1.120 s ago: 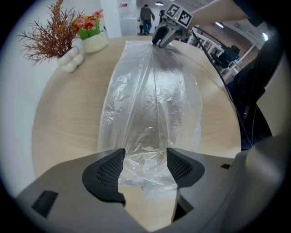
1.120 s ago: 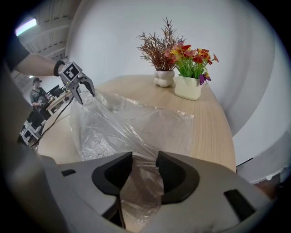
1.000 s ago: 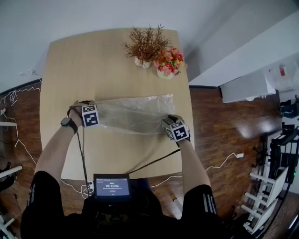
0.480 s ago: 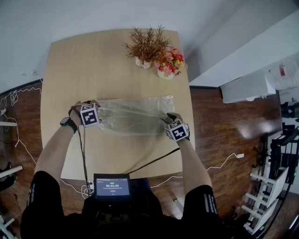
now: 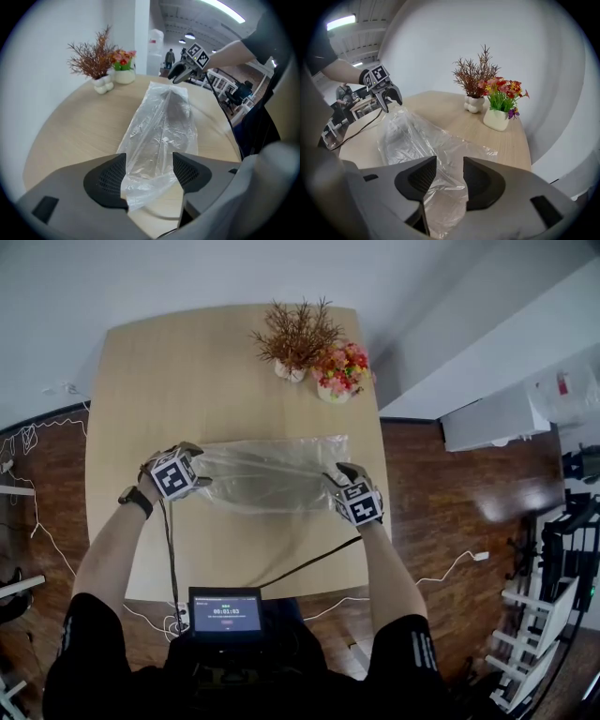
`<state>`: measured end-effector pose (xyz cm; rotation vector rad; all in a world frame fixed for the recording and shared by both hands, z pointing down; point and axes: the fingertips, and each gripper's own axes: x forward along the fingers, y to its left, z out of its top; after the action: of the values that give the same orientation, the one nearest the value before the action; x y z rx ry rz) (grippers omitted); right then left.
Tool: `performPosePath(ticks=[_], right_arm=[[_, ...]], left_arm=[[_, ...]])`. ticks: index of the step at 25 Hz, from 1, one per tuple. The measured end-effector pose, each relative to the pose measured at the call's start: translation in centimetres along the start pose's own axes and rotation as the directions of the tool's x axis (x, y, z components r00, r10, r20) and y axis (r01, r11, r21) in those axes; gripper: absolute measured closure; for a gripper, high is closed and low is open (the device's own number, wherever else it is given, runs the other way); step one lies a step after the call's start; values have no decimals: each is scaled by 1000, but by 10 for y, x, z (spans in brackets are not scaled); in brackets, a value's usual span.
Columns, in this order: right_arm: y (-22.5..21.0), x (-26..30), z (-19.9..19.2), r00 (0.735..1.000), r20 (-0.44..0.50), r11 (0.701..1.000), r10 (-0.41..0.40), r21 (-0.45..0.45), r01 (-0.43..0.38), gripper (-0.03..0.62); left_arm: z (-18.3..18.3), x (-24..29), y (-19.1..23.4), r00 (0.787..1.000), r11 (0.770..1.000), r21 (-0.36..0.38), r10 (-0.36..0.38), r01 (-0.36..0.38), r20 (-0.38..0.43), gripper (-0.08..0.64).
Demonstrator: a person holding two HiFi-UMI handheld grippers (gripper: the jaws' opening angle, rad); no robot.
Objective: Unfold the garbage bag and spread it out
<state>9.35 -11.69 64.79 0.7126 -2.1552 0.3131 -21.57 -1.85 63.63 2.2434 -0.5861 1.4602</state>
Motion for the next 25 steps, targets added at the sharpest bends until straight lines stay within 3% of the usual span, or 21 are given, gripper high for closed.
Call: performPosePath(ticks=[6,9,15,25], right_arm=[[12,-9,11,1000,25,1000,1,17,-2,382],[16,-14,18,998,59,1000,-8,16,7,425],[33,-31,33,993,120,999,-9,46,3,437],[69,-62,50,979,199,994,-33,108,12,469]], left_arm=[[-2,-16,-6,999,1000,-25,18,-17,38,238],[-1,-26,-7,996,997,-58,49,-45,72,238],[0,-43,-19,986,990,-114,96,-81,133,238],[-6,-67,-50,969,984,-159,114,-79,220,238]])
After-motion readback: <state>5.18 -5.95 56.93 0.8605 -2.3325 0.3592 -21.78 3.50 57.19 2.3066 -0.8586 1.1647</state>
